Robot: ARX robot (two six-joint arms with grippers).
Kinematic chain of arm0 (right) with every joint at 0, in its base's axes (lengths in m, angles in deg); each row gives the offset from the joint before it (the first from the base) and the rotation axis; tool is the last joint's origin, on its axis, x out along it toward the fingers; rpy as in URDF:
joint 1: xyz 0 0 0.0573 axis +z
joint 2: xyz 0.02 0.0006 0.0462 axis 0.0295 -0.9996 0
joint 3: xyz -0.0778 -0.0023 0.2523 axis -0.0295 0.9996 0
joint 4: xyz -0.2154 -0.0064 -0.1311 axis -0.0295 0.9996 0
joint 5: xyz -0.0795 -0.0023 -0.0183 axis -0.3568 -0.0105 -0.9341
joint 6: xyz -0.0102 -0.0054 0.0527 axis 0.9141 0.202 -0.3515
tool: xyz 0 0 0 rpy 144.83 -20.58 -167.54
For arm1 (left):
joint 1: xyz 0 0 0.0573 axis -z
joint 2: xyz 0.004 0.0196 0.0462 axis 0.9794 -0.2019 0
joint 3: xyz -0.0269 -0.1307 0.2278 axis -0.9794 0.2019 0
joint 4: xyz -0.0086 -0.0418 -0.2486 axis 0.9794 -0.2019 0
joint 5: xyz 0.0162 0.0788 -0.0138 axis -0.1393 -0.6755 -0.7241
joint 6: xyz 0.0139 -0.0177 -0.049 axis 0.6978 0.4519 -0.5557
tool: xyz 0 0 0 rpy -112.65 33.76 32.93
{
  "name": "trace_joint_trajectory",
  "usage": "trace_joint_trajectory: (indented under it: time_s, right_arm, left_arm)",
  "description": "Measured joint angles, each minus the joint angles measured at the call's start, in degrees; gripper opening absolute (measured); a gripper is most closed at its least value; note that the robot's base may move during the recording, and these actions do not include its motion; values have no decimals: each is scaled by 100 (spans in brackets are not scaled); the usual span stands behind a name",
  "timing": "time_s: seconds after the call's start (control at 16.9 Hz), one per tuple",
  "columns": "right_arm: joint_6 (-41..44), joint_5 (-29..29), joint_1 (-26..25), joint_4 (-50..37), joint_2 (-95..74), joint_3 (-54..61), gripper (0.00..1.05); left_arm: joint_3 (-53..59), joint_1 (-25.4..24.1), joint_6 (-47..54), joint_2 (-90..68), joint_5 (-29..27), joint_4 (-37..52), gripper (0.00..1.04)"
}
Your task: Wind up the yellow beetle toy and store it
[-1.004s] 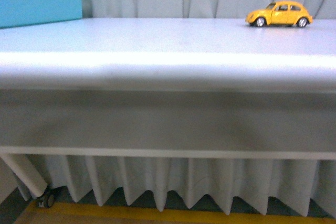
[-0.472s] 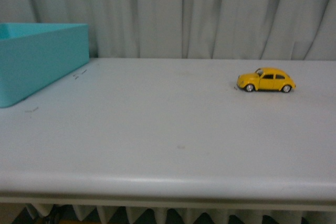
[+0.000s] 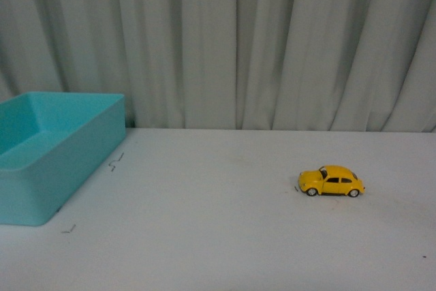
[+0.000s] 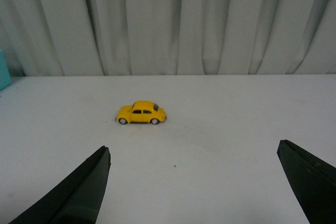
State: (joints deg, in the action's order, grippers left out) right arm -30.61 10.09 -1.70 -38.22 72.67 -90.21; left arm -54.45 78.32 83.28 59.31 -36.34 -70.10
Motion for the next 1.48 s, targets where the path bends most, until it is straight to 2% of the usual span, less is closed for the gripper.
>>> trace_joint_trajectory:
  time_s: [1.48]
  right_arm:
    - [-13, -2, 0, -7, -2, 0, 98]
  left_arm:
    - [0, 0, -4, 0, 0, 2, 98]
